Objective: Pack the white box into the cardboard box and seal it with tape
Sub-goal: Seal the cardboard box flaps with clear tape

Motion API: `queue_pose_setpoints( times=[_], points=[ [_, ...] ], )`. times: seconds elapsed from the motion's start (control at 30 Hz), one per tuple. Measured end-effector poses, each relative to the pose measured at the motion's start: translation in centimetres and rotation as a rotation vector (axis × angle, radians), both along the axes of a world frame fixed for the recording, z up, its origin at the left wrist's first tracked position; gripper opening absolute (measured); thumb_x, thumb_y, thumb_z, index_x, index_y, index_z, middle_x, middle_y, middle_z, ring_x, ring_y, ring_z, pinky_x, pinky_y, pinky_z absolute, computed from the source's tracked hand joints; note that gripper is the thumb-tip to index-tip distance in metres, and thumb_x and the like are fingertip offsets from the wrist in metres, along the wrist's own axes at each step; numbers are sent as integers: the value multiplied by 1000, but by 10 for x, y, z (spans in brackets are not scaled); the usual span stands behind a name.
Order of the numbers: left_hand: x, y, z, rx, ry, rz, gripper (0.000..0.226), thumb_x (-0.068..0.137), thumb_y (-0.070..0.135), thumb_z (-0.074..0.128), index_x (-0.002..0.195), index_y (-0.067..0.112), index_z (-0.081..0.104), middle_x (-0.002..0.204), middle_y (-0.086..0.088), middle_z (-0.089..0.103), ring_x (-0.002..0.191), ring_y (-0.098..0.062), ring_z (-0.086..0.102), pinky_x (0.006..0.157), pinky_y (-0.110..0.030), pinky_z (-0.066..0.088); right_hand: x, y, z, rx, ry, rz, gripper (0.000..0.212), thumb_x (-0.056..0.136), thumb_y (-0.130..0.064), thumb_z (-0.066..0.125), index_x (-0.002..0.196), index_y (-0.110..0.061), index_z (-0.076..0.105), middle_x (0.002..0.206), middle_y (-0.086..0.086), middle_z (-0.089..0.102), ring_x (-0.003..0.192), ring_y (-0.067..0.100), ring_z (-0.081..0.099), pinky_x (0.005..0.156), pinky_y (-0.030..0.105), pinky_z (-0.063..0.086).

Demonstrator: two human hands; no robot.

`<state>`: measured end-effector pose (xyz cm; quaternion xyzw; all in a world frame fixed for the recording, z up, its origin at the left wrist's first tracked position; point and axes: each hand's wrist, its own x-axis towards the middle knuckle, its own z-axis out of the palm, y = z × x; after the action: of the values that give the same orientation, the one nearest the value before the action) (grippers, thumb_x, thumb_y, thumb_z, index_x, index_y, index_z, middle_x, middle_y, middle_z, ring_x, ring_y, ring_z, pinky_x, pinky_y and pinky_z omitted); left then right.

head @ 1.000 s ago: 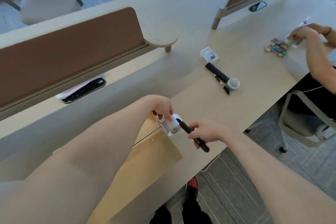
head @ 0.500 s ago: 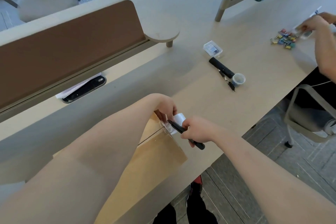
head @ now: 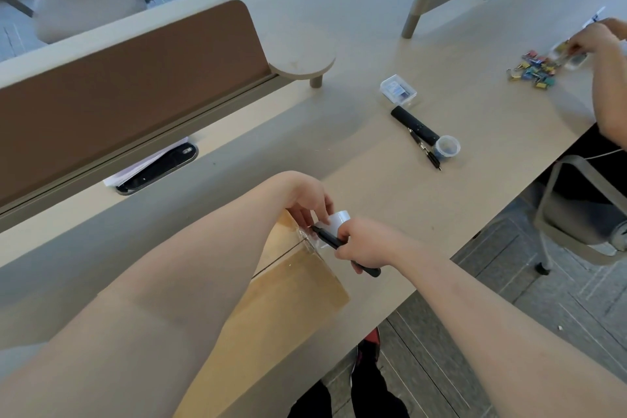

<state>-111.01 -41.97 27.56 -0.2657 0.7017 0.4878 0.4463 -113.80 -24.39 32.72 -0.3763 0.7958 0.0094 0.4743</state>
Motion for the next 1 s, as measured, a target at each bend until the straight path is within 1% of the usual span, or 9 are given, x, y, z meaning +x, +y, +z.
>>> queue_pose_setpoints(
  times=[0.1, 0.17, 0.23, 0.3, 0.4, 0.5, 0.67, 0.77, 1.0],
  points=[
    [1, -1, -2, 37, -9, 32, 15, 94, -2, 55, 105, 7, 59, 104, -22, 66, 80, -33, 70, 63, -34, 59, -1, 0, -1, -12, -11, -10, 13, 90, -29, 53, 90, -17, 57, 58, -6, 68, 60, 21, 63, 59, 29, 46],
    [0, -2, -2, 48, -16, 42, 16, 94, -3, 55, 107, 5, 57, 100, -23, 67, 77, -34, 71, 64, -35, 60, -1, -2, 2, -15, -21, -6, 14, 92, -30, 53, 88, -17, 56, 60, -4, 68, 60, 20, 61, 60, 29, 45],
    [0, -1, -1, 59, -14, 51, 14, 92, -2, 58, 106, 4, 57, 91, -19, 67, 71, -32, 71, 67, -36, 60, -1, -3, 3, -7, -24, -6, 14, 92, -27, 53, 93, -15, 59, 63, -3, 68, 59, 19, 60, 55, 26, 43],
    [-1, 0, 0, 76, -12, 52, 12, 92, 2, 62, 103, 4, 58, 89, -16, 65, 73, -31, 68, 66, -35, 60, 0, -5, 5, 0, -14, -2, 16, 91, -25, 53, 99, -14, 62, 64, -3, 68, 57, 17, 59, 52, 24, 40],
    [-1, 2, -1, 79, -24, 54, 13, 91, 2, 64, 104, 5, 61, 93, -16, 68, 74, -32, 71, 64, -35, 60, 2, -7, 7, 3, 4, 10, 17, 92, -26, 53, 103, -16, 61, 62, -5, 66, 55, 15, 58, 49, 23, 37],
    [0, 2, -2, 82, -23, 84, 16, 92, 1, 63, 106, 7, 62, 99, -18, 69, 76, -34, 72, 71, -38, 60, 2, -8, 8, 16, 26, 25, 17, 94, -28, 52, 104, -18, 61, 64, -4, 66, 57, 15, 59, 49, 23, 36],
    [0, 2, 1, 76, 19, 119, 19, 92, 0, 63, 109, 6, 59, 87, -14, 70, 66, -27, 72, 62, -31, 59, 1, -10, 6, 28, 38, 43, 19, 93, -28, 52, 105, -17, 62, 65, -4, 68, 63, 19, 62, 50, 24, 38],
    [-1, -1, -2, 39, 36, 115, 23, 90, 3, 66, 113, 7, 60, 86, -10, 69, 69, -22, 68, 67, -29, 58, 2, -13, 8, 39, 51, 65, 21, 93, -25, 51, 107, -15, 62, 68, -2, 68, 67, 21, 64, 50, 24, 39],
    [0, -2, -4, 29, 48, 156, 20, 88, 2, 69, 104, 9, 59, 87, -9, 66, 72, -20, 64, 72, -28, 57, 4, -16, 13, 86, 100, 123, 26, 93, -25, 50, 108, -12, 66, 70, -2, 66, 68, 22, 63, 50, 24, 38]
  ],
)
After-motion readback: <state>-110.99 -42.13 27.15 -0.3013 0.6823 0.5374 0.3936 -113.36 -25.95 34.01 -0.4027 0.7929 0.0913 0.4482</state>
